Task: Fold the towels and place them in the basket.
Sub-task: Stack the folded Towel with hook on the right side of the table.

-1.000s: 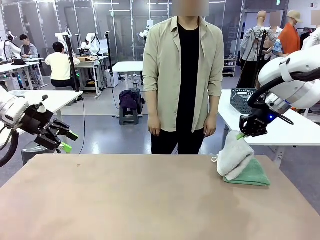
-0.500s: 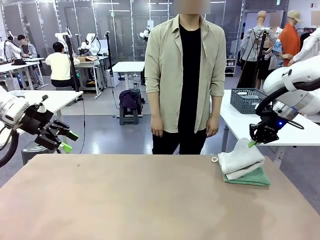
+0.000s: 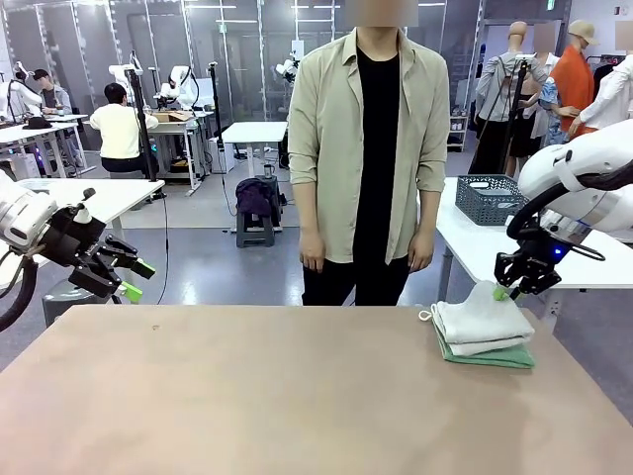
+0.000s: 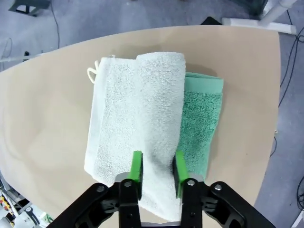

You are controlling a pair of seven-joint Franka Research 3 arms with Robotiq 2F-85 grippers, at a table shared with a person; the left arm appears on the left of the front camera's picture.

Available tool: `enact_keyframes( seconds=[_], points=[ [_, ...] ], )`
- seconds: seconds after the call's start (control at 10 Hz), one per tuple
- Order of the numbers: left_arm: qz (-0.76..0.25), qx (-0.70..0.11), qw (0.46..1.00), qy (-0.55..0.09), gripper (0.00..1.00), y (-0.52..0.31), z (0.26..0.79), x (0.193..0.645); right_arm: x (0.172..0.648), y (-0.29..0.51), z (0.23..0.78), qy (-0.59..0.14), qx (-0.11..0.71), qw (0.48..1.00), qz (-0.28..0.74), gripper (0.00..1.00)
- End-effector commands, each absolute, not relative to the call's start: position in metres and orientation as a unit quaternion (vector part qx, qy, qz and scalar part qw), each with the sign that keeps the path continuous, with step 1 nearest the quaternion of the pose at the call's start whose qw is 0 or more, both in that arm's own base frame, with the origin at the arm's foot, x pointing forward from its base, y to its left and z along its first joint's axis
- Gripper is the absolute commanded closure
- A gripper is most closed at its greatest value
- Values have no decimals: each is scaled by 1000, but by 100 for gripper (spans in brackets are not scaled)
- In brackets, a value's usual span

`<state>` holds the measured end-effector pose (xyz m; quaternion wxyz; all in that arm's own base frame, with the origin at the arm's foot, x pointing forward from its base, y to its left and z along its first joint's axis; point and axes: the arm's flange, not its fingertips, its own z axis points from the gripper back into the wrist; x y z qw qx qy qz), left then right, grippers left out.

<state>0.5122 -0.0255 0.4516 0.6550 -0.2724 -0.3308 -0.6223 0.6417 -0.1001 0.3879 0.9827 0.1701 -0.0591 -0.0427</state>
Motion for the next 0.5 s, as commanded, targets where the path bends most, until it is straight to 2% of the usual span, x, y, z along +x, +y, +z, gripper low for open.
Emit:
enact_keyframes(
  seconds=[0.0,0.1,0.2,0.4],
  points=[
    [-619,-271,659,-330,16,-27,453,512,646,-99,393,-46,144,987,-55,36],
    [-619,-271,659,-330,16,-27,453,512,642,-102,396,-38,132,989,-55,33],
    [-619,-271,659,-330,16,-27,453,512,638,-102,401,-31,126,990,-54,16],
    [-619,-271,659,-330,16,-27,453,512,615,-96,427,-27,113,992,-54,13]
  ],
)
